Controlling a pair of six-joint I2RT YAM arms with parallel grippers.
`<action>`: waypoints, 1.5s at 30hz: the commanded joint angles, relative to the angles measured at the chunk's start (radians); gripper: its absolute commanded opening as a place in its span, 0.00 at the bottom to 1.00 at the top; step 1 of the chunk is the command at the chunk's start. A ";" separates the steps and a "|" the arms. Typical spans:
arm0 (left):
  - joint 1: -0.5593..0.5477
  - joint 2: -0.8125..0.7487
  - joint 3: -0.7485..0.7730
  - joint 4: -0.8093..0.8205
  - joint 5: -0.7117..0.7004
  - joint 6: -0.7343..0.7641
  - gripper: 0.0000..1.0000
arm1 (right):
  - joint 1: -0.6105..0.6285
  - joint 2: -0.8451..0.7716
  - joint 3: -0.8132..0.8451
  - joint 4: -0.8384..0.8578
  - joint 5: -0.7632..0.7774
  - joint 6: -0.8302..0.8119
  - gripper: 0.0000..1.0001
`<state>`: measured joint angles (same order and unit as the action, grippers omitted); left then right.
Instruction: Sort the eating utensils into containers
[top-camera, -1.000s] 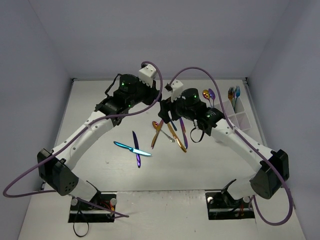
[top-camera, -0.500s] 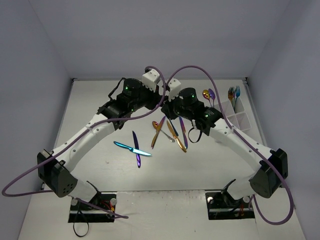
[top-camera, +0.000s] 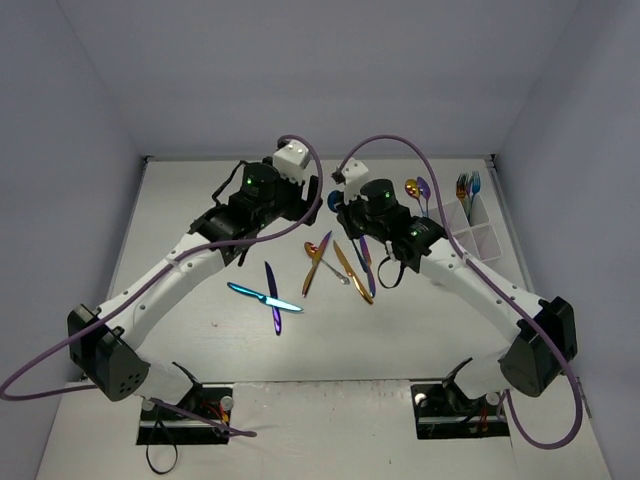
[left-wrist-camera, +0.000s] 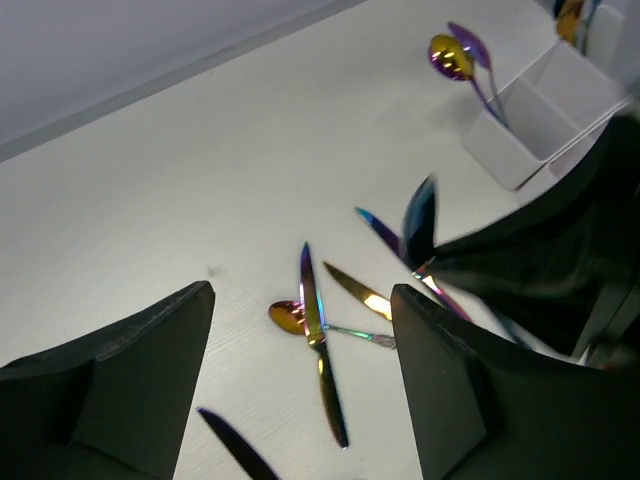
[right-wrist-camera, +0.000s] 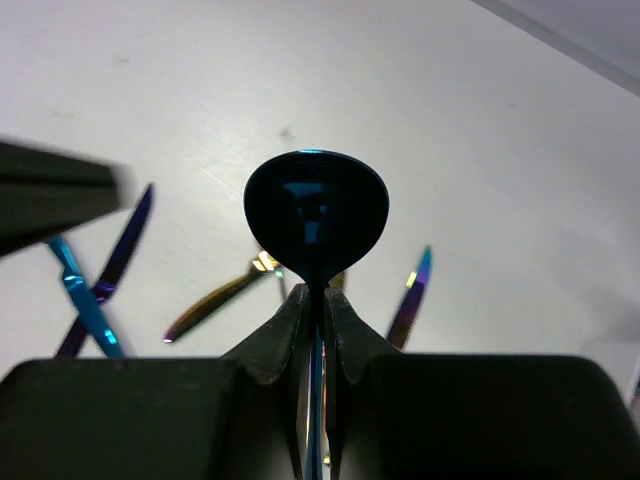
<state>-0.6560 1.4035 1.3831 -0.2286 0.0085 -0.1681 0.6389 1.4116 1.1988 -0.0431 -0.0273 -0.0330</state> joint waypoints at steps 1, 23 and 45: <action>0.041 -0.100 -0.071 -0.002 -0.108 -0.030 0.76 | -0.167 -0.073 -0.013 0.084 0.044 -0.052 0.00; 0.277 -0.461 -0.569 -0.084 -0.086 -0.058 0.83 | -0.549 0.144 -0.078 0.571 -0.031 -0.110 0.00; 0.292 -0.430 -0.570 -0.035 -0.058 -0.042 0.83 | -0.567 0.204 -0.248 0.666 0.032 -0.057 0.01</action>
<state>-0.3723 0.9764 0.8021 -0.3317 -0.0577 -0.2169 0.0805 1.6512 0.9650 0.5262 -0.0293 -0.1234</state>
